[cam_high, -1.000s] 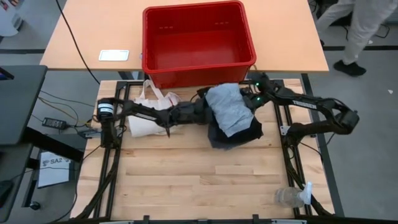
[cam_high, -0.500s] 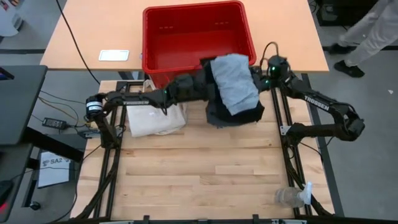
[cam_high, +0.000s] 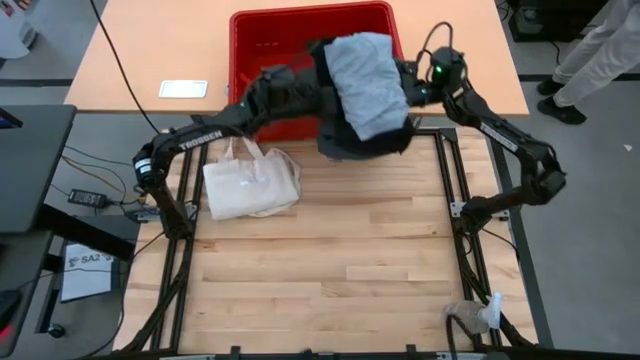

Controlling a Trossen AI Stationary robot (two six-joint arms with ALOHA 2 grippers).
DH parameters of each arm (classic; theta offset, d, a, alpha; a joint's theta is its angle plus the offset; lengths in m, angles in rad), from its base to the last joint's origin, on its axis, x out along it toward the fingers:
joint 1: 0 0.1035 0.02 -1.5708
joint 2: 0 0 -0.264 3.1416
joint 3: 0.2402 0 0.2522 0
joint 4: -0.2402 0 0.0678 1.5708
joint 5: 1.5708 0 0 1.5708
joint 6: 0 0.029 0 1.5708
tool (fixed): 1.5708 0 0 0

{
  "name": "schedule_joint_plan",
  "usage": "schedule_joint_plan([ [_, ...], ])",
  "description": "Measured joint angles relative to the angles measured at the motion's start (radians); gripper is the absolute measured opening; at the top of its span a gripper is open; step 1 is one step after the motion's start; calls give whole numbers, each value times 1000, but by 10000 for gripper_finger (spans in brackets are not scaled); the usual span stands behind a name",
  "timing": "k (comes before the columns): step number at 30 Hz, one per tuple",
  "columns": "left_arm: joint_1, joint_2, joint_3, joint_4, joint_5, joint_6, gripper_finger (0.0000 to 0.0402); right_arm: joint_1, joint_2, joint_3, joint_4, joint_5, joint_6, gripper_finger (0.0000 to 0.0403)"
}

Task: Fold laundry
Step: Put the folded clothes into the red bin

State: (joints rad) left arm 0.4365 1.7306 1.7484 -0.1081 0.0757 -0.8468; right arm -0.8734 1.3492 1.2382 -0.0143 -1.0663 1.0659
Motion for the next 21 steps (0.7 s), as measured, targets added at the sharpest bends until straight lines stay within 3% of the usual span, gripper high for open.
schedule_joint_plan([
  [15, 298, 14, 7, -18, 100, 90, 105, -86, 422, 386, 54, 18, -14, 83],
  [21, 383, 113, 7, 181, 74, 88, 103, -102, 639, 628, 107, 58, 31, 83],
])
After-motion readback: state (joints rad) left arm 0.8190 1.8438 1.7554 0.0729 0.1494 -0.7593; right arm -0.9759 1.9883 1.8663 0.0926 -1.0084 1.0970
